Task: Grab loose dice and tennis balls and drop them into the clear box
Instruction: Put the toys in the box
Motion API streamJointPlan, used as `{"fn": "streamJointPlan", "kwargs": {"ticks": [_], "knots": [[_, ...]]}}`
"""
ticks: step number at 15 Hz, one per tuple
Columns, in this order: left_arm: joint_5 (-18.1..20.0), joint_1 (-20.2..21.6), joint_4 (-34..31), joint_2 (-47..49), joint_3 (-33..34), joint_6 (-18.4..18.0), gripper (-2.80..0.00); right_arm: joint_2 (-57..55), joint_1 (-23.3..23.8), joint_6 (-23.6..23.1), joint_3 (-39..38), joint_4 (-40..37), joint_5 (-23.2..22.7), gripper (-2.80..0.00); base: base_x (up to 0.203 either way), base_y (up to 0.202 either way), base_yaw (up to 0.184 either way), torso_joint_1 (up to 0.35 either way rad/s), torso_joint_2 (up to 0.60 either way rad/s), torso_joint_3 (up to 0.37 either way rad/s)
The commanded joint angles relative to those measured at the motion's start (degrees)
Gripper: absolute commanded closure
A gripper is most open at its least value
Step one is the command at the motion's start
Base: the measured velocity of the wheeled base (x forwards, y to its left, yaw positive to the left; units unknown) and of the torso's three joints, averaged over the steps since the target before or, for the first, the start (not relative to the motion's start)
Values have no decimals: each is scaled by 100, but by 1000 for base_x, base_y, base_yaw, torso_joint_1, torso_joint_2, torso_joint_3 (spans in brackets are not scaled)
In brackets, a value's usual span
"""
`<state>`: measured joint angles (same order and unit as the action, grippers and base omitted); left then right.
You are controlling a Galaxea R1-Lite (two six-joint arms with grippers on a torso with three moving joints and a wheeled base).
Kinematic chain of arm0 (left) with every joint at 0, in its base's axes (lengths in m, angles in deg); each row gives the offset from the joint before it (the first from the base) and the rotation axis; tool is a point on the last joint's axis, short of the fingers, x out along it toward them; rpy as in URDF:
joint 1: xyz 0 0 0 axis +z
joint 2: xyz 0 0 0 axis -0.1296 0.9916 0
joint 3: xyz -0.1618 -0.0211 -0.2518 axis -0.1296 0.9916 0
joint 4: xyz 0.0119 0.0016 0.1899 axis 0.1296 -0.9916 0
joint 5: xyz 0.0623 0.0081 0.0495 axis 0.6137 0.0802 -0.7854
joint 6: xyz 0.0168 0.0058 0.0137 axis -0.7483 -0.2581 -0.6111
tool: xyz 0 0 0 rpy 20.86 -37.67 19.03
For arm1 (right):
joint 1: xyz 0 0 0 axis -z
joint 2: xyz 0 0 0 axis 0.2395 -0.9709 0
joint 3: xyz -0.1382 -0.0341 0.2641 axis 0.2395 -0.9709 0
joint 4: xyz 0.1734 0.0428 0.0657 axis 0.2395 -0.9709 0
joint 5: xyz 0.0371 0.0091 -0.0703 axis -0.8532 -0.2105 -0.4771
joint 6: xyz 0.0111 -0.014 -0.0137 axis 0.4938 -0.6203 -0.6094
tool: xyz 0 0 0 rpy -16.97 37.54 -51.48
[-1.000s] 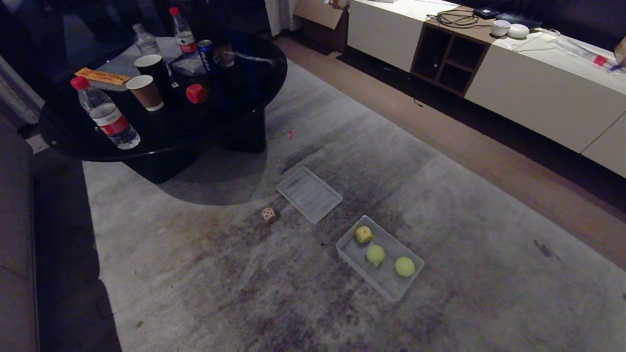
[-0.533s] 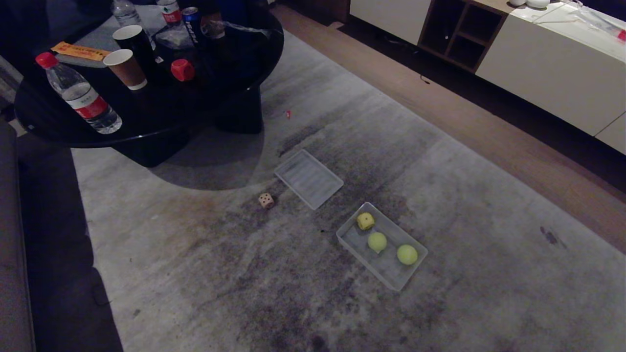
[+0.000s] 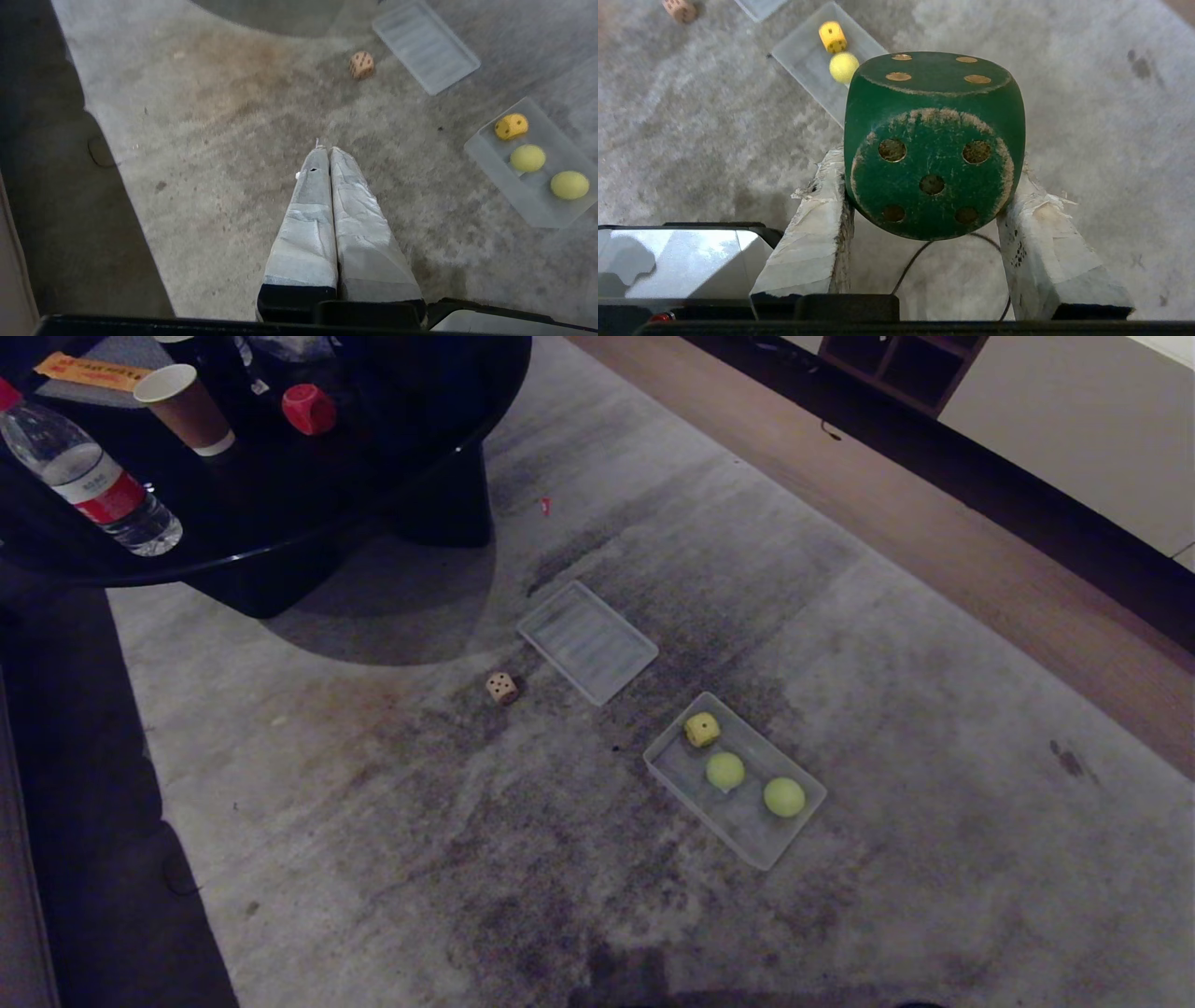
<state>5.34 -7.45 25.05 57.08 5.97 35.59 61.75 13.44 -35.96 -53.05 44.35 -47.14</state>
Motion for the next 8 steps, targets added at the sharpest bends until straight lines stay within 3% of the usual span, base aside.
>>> {"fn": "streamJointPlan", "kwargs": {"ticks": [1,4,8], "knots": [[-5,0,0,6,0,13,0,-7,-2,1,0,-9,-2,0,0,0,0,1,2,-197],[2,0,0,6,0,2,0,-7,-2,-7,0,-9,-2,0,0,0,0,-1,5,-166],[2,0,0,6,0,23,0,-7,-2,1,0,-9,-2,0,0,0,0,3,1,-31]]}}
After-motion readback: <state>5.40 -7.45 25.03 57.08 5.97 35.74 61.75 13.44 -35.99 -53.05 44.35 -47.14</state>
